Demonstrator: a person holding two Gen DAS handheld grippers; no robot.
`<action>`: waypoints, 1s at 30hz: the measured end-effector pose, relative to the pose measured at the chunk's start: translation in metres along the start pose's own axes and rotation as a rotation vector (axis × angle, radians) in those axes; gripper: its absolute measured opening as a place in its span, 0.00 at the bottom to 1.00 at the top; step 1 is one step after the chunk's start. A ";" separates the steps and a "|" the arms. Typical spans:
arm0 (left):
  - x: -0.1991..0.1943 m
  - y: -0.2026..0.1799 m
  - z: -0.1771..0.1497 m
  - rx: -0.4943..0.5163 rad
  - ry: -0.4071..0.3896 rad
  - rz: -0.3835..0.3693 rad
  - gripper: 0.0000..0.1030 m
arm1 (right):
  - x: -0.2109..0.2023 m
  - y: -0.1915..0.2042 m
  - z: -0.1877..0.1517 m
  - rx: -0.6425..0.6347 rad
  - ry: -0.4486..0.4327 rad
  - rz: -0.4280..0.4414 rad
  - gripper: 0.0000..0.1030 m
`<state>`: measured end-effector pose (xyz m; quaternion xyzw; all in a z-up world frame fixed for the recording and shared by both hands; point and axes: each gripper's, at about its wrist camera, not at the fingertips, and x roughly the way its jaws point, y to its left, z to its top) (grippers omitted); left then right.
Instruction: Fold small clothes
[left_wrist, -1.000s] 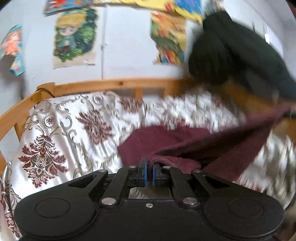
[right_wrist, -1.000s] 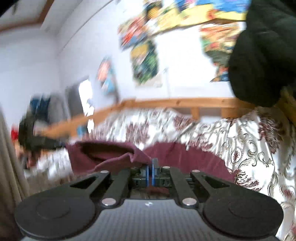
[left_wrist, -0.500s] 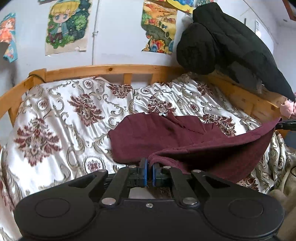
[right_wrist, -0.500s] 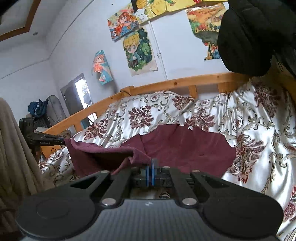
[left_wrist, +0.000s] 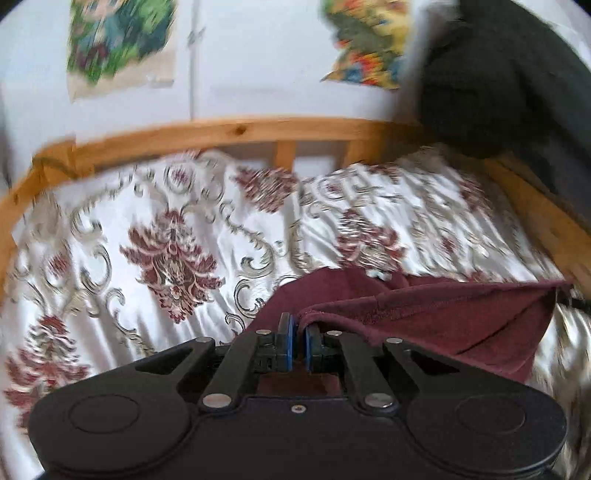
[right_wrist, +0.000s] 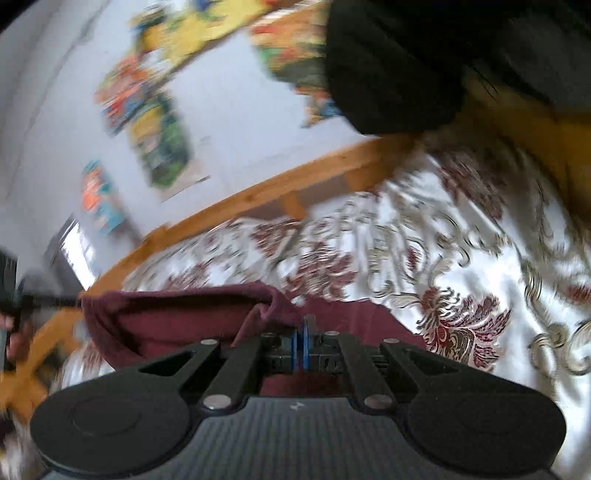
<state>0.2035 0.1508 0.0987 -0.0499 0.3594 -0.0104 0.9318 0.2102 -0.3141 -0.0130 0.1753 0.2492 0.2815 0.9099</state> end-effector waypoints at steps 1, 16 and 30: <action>0.014 0.005 0.005 -0.013 0.008 0.002 0.06 | 0.014 -0.003 0.001 -0.002 0.010 -0.022 0.03; 0.165 0.036 0.016 -0.122 0.112 0.095 0.06 | 0.127 -0.053 -0.024 0.109 -0.005 -0.115 0.04; 0.162 0.034 0.001 -0.223 0.072 0.170 0.85 | 0.124 -0.064 -0.024 0.062 0.019 -0.102 0.64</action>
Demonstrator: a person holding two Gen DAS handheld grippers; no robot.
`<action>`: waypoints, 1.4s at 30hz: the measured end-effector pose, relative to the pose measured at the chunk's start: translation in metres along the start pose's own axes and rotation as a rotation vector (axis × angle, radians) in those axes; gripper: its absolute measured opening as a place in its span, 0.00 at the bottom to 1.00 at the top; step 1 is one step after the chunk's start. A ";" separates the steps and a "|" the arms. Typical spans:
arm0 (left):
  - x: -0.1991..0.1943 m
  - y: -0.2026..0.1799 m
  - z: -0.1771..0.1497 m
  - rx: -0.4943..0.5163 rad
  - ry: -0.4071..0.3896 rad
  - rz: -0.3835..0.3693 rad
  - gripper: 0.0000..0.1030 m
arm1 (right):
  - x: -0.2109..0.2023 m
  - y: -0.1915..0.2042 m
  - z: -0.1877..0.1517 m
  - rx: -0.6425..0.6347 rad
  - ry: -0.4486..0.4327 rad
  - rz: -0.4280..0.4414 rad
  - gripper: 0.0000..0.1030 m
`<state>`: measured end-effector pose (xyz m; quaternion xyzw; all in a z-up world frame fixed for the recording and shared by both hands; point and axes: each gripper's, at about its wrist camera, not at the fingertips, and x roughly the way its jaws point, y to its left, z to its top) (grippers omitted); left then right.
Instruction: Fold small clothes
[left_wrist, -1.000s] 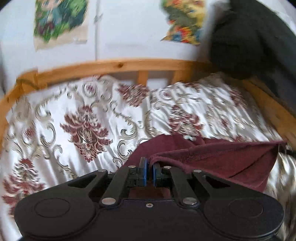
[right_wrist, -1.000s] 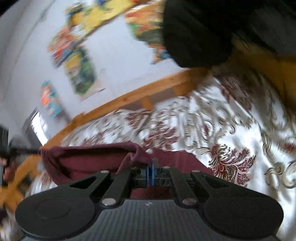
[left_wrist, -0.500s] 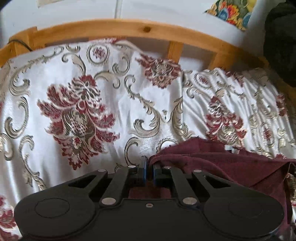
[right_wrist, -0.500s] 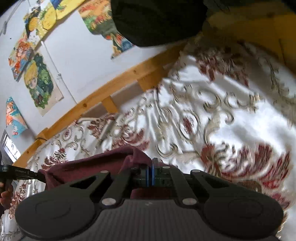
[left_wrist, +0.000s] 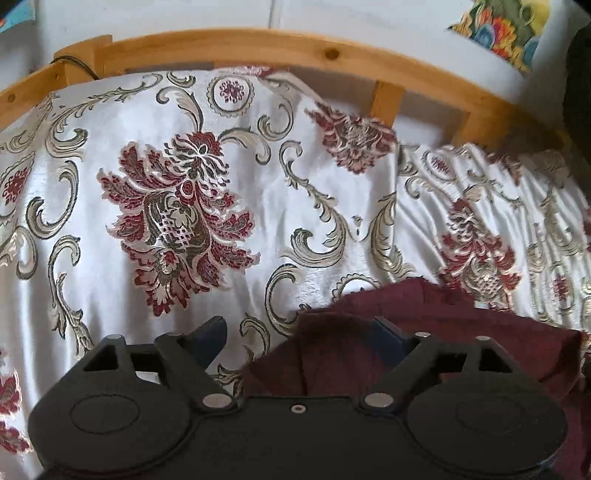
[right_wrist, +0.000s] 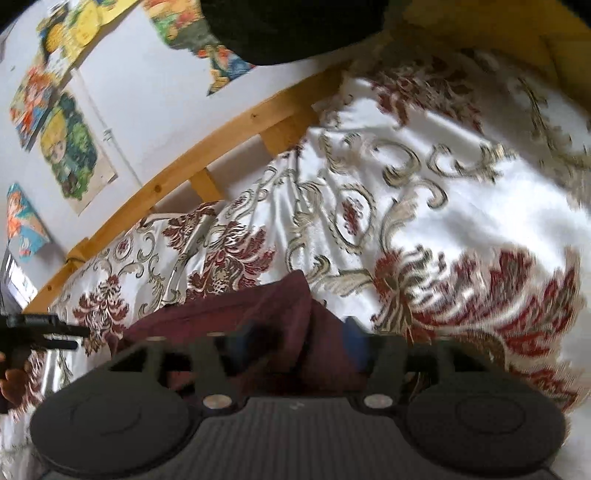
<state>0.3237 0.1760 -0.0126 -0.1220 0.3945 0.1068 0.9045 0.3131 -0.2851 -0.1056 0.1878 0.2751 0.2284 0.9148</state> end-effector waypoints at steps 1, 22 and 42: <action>-0.002 0.001 -0.003 0.010 0.003 -0.013 0.85 | -0.001 0.004 0.000 -0.037 0.002 0.003 0.68; 0.064 -0.058 -0.021 0.312 0.066 -0.100 0.10 | 0.027 0.007 -0.011 -0.159 0.019 0.047 0.73; -0.014 -0.013 0.011 0.132 -0.126 -0.158 0.05 | 0.029 -0.013 -0.006 -0.016 -0.003 0.133 0.09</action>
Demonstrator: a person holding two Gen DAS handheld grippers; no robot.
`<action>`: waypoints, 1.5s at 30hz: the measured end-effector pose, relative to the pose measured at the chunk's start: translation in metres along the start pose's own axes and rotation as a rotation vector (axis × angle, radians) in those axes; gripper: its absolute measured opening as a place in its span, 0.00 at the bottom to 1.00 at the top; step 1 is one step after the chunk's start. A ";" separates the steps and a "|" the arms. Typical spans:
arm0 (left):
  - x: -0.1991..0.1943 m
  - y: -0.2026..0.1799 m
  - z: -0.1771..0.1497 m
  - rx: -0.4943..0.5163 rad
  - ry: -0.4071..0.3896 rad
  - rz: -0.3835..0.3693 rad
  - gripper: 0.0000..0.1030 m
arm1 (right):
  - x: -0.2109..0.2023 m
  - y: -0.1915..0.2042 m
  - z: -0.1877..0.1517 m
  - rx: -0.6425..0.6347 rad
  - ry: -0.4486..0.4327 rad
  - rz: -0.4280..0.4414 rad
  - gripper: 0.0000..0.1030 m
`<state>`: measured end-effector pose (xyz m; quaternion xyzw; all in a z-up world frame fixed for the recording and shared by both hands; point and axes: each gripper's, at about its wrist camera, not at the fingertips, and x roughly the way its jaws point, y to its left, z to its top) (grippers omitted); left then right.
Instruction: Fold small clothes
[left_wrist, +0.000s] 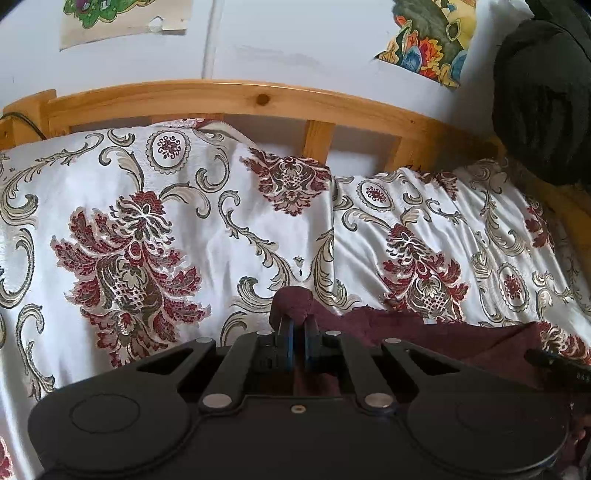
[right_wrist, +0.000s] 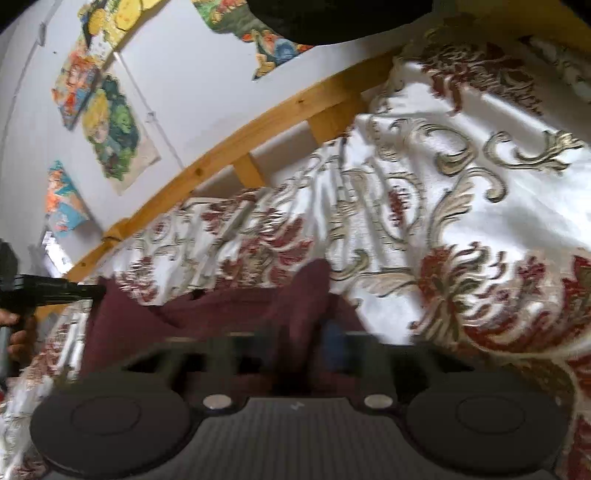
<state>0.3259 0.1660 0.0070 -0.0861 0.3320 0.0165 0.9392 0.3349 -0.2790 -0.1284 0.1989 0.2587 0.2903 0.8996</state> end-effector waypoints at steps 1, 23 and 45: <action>-0.002 0.000 0.000 -0.002 -0.007 0.004 0.05 | -0.004 -0.001 0.002 0.016 -0.025 -0.007 0.08; 0.076 -0.001 -0.022 -0.043 0.181 0.118 0.34 | -0.007 -0.018 0.009 0.115 -0.029 -0.121 0.12; -0.064 -0.044 -0.112 0.127 0.074 -0.005 0.47 | -0.112 0.111 -0.040 -0.247 0.035 -0.304 0.88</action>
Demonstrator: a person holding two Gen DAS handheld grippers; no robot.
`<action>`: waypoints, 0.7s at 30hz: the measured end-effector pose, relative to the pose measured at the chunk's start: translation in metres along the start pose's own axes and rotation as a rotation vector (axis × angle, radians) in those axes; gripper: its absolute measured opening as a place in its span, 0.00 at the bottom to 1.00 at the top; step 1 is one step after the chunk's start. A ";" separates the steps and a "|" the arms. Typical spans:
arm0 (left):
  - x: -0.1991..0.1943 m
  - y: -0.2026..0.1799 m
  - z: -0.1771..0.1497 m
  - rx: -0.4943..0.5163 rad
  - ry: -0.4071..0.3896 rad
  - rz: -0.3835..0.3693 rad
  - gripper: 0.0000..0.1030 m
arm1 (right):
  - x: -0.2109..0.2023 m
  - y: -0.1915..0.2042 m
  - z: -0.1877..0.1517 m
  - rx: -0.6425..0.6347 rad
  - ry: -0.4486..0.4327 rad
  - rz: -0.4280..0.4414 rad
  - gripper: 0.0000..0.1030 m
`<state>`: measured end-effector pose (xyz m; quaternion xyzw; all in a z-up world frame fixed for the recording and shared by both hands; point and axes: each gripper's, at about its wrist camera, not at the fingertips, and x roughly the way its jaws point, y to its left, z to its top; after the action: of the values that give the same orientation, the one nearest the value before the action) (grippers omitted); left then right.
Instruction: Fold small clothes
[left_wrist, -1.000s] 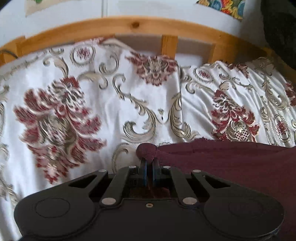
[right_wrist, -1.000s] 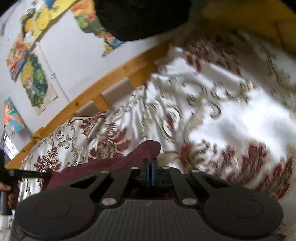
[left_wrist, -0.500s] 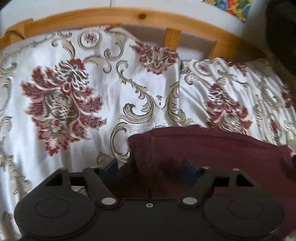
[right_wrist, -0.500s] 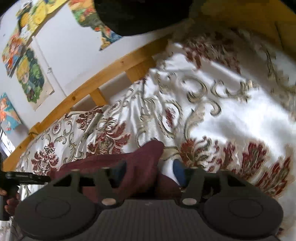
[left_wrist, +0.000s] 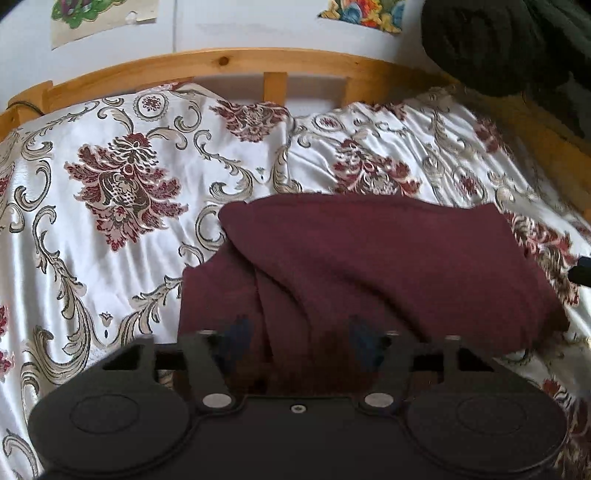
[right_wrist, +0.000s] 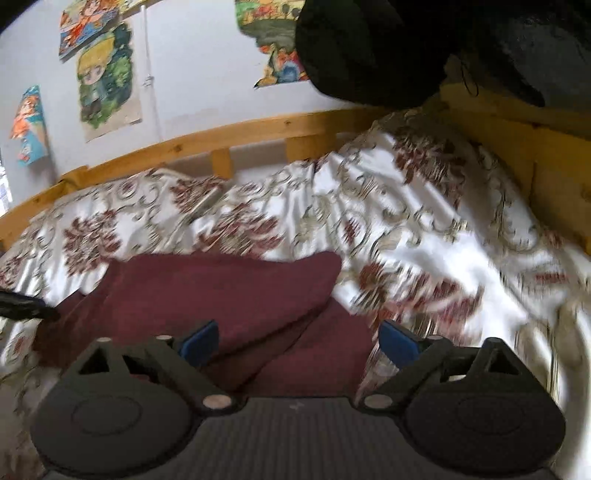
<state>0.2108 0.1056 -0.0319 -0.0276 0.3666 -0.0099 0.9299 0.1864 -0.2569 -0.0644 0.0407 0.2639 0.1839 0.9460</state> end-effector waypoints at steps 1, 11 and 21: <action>0.000 -0.001 -0.001 0.005 0.002 0.000 0.43 | -0.002 0.007 -0.004 -0.008 0.012 0.016 0.84; 0.015 -0.002 -0.006 0.035 0.108 -0.001 0.30 | 0.028 0.036 -0.028 0.003 0.119 0.056 0.60; 0.021 0.017 -0.007 -0.086 0.147 -0.014 0.38 | 0.035 0.027 -0.030 0.035 0.113 0.082 0.56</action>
<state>0.2217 0.1211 -0.0522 -0.0693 0.4337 -0.0025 0.8984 0.1903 -0.2190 -0.1023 0.0575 0.3179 0.2199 0.9205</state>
